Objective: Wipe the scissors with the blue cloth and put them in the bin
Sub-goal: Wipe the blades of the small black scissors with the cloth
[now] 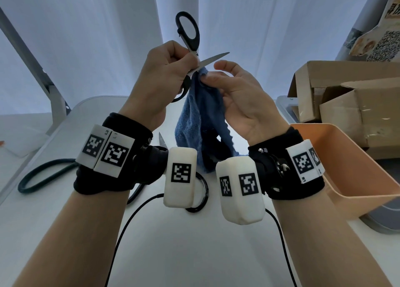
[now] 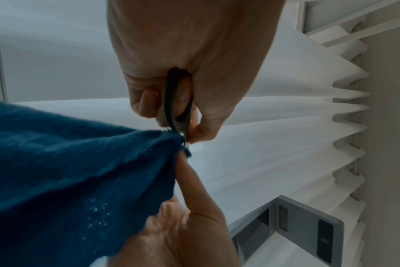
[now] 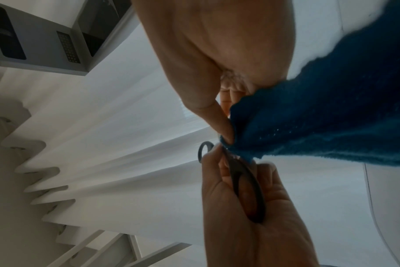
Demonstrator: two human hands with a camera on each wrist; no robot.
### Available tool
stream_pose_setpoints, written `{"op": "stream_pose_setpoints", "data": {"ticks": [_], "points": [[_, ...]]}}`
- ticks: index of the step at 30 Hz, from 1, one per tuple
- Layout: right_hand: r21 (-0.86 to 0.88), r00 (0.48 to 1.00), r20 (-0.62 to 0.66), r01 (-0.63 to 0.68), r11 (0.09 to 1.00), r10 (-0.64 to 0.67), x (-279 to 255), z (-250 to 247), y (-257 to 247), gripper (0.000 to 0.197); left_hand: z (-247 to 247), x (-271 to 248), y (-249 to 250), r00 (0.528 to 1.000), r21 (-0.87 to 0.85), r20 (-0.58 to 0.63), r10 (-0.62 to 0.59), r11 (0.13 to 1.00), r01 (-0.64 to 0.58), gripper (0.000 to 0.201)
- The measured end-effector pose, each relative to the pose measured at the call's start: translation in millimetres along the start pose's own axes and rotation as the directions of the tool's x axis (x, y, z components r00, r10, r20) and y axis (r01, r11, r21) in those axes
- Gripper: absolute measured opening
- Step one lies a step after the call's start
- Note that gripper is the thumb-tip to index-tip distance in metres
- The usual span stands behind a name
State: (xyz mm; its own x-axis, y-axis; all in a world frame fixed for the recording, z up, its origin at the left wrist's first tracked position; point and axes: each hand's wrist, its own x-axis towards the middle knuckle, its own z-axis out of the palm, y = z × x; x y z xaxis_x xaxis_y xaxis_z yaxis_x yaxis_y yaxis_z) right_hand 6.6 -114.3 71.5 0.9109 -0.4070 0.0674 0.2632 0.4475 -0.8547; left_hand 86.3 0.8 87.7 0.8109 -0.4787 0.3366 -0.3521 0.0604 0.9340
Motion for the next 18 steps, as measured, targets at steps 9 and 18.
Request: {"op": "stream_pose_setpoints", "data": {"ticks": [9,18], "points": [[-0.007,0.999,-0.020,-0.035,0.999,0.035,-1.9,1.0,-1.3,0.027,-0.5,0.0,0.1,1.000,-0.013,0.012,-0.011,1.000,0.011,0.019],[-0.042,1.000,0.015,-0.002,0.999,0.002,0.8,1.2,2.0,0.011,4.1,-2.9,0.9,0.999,0.001,0.036,-0.018,1.000,0.018,0.008]]}}
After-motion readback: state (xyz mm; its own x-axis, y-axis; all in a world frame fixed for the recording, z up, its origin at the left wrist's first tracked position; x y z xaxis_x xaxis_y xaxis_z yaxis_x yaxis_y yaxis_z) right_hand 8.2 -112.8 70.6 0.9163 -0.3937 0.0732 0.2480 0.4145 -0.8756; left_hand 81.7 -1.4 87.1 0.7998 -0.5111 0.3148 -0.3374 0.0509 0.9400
